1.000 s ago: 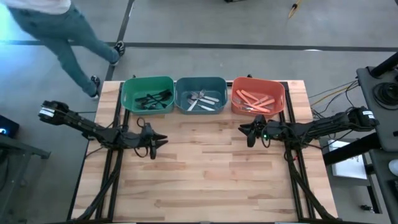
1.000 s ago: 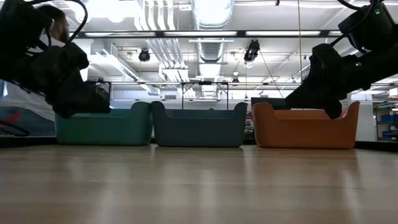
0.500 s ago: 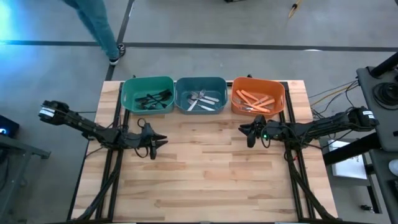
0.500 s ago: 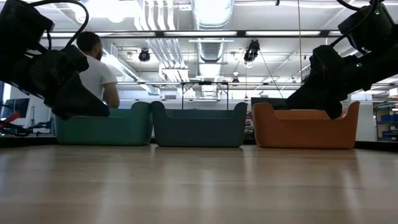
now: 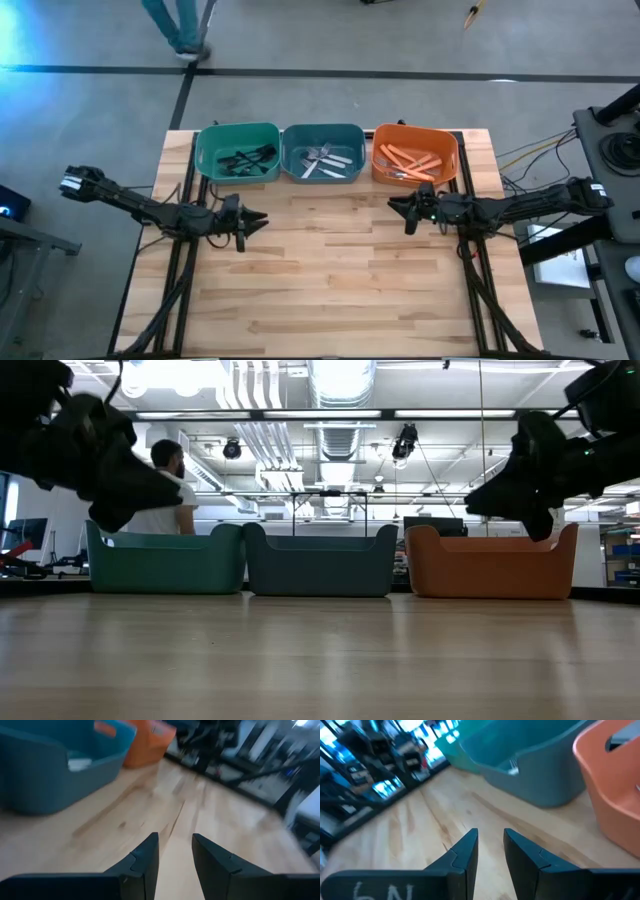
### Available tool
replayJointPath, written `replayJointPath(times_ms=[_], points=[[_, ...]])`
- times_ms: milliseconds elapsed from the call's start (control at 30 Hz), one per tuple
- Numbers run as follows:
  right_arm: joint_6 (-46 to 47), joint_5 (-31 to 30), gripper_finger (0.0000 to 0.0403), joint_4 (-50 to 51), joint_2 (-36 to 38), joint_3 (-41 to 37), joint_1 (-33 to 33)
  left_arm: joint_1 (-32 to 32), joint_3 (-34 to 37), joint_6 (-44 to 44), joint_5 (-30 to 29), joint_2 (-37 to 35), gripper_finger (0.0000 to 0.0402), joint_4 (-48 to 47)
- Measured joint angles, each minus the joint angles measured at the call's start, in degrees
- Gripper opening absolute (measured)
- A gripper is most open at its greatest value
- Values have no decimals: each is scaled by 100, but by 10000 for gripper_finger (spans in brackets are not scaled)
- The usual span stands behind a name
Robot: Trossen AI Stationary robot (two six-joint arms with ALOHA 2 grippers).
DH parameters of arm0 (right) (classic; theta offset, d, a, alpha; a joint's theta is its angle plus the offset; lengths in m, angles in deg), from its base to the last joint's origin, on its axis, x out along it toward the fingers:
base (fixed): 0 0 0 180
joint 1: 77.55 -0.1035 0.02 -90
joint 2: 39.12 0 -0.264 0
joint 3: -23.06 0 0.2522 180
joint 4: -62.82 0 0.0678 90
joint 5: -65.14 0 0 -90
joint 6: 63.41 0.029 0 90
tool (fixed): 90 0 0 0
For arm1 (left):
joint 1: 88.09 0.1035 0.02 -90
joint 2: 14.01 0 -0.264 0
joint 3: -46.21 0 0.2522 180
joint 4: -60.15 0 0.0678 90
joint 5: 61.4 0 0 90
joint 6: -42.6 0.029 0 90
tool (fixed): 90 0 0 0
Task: Sort silverware by color (type)
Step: Return to Home Position
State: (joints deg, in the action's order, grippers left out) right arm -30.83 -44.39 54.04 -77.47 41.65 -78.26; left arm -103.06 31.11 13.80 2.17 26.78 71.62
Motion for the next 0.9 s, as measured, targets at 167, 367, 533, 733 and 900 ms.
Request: replayJointPath(times_ms=[167, 367, 533, 733, 900], points=[[0, 0, 84, 1, 730, -355, 0, 0, 0, 0, 0, -694, 101, 6], [2, 2, 84, 464, 1172, -411, 0, 0, 0, 0, 0, -1320, 101, -2], [2, 2, 84, 635, 1436, -411, 0, 0, 0, 0, 0, -1938, 100, -9], [2, 2, 84, 614, 1916, -414, 0, 0, 0, 0, 2, -2668, 100, 12], [0, 2, 84, 614, 2382, -415, 0, 0, 0, 0, 2, -3059, 100, 8]])
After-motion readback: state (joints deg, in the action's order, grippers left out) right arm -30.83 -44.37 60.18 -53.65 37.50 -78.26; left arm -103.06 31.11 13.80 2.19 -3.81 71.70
